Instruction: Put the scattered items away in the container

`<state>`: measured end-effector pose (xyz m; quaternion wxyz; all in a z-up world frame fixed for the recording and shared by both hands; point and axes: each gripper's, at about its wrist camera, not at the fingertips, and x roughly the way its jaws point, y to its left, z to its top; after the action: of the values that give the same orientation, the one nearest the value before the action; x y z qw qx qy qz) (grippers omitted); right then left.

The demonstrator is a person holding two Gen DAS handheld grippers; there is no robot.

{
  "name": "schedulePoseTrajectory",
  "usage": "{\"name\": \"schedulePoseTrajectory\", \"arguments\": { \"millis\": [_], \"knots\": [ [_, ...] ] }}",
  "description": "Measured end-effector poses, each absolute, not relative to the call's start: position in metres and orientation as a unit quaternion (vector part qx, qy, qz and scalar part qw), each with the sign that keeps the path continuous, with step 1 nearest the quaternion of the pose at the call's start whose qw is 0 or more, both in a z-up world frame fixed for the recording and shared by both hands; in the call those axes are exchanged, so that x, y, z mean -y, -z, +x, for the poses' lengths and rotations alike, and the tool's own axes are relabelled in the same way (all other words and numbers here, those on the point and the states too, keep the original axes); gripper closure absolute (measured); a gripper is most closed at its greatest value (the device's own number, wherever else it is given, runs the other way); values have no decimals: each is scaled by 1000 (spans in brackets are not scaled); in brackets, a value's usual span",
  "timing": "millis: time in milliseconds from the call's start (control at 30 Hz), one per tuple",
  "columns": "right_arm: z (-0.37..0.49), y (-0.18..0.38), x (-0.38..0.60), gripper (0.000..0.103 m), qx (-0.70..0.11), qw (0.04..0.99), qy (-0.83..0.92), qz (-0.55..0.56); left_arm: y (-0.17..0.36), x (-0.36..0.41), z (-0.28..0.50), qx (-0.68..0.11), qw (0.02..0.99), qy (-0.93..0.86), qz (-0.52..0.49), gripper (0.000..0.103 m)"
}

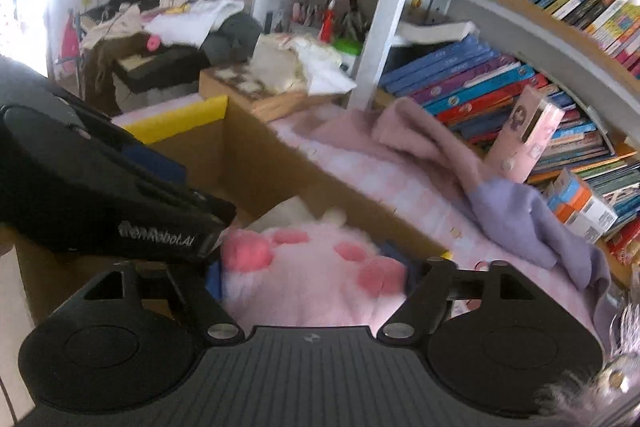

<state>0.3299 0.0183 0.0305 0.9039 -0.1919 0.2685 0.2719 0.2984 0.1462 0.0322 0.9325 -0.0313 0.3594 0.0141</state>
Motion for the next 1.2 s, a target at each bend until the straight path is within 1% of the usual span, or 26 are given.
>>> {"name": "schedulePoseTrajectory", "arguments": {
  "millis": [300,467,567,700,967,1200],
  "knots": [
    [284,-64,22,20,-226,933,-242,-144,-65,-139,219,-286,957,-33,-41,21],
    [246,-83,38,20,-194,949,-217,-120,-84,-133,170,-227,972,-44,-48,10],
    [219,-91,47,20,-171,957,-199,-120,-87,-127,144,-205,977,-43,-41,7],
    [181,-93,59,20,-166,964,-174,-112,-81,-118,113,-215,975,-50,-26,7],
    [100,-80,81,20,-170,971,-122,-114,-61,-104,64,-239,969,-50,-48,7],
    [52,-51,101,22,-211,969,-68,-106,-42,-82,42,-264,964,-37,-11,7]
  ]
}}
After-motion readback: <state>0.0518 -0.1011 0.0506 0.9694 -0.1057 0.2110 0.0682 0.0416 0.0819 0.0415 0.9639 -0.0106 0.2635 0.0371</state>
